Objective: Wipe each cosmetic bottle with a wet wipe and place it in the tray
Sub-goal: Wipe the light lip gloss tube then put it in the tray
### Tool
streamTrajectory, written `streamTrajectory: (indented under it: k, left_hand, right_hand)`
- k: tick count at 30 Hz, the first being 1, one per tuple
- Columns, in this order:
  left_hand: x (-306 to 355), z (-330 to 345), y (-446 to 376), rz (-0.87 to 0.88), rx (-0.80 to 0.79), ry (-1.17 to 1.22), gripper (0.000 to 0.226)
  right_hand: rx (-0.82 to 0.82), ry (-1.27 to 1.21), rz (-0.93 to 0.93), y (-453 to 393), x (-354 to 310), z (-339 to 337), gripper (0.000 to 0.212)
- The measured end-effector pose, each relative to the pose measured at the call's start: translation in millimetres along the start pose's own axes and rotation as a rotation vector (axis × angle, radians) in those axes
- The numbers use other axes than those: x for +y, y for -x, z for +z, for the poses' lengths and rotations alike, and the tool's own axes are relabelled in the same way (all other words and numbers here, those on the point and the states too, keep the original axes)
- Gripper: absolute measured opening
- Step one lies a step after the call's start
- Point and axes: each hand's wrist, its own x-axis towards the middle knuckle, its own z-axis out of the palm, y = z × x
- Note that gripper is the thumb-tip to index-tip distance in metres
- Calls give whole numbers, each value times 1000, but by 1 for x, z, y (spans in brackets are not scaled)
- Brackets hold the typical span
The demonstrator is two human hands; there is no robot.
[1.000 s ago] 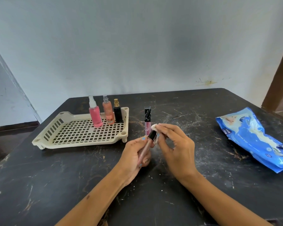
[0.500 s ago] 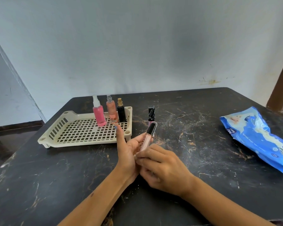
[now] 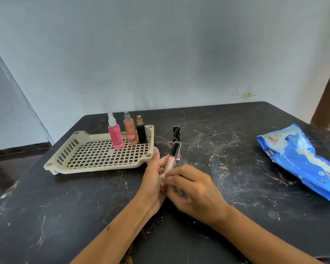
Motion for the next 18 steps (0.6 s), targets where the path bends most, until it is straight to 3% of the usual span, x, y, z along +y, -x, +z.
streamTrajectory:
  k: [6, 10, 14, 18]
  left_hand:
    - [-6, 1, 0, 104, -31, -229, 37]
    - [-8, -1, 0, 164, -42, -231, 30]
    - [-5, -3, -5, 133, 6, -65, 32]
    - [-6, -3, -4, 59, -6, -96, 27]
  right_hand:
    - [304, 17, 380, -5, 25, -15, 21]
    - [241, -31, 309, -5, 19, -14, 9]
    - [123, -111, 171, -3, 9, -6, 13]
    - [233, -50, 241, -3, 16, -8, 15]
